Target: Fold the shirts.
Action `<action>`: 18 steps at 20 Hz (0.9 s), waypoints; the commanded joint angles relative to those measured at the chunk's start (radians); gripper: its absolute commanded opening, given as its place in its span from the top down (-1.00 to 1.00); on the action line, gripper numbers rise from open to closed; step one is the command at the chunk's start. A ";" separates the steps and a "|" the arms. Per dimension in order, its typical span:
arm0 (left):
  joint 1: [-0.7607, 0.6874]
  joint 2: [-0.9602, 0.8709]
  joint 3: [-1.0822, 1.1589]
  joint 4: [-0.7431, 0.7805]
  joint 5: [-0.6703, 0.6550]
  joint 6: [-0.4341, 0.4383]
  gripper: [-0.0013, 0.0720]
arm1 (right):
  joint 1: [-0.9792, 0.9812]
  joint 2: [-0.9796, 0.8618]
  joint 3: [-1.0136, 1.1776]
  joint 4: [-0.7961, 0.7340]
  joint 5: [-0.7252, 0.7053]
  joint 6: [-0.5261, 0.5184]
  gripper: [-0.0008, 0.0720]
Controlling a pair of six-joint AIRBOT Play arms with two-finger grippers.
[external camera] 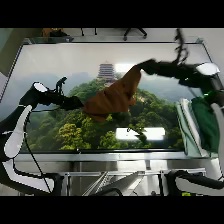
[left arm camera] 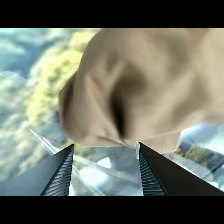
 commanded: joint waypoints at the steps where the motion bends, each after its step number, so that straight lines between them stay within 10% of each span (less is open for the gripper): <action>1: -0.084 -0.001 -0.002 -0.005 0.017 -0.003 -0.23 | -0.062 0.100 0.098 -0.038 -0.027 0.028 0.93; 11: -0.382 -0.006 -0.182 -0.324 0.509 0.085 -0.23 | -0.060 0.093 0.097 -0.084 0.027 0.096 0.93; 16: -0.431 -0.103 -0.106 -0.318 0.462 0.086 -0.22 | -0.060 0.091 0.097 -0.084 0.036 0.099 0.93; 18: -0.423 -0.128 -0.047 -0.307 0.407 0.088 0.73 | -0.060 0.091 0.097 -0.084 0.047 0.099 0.93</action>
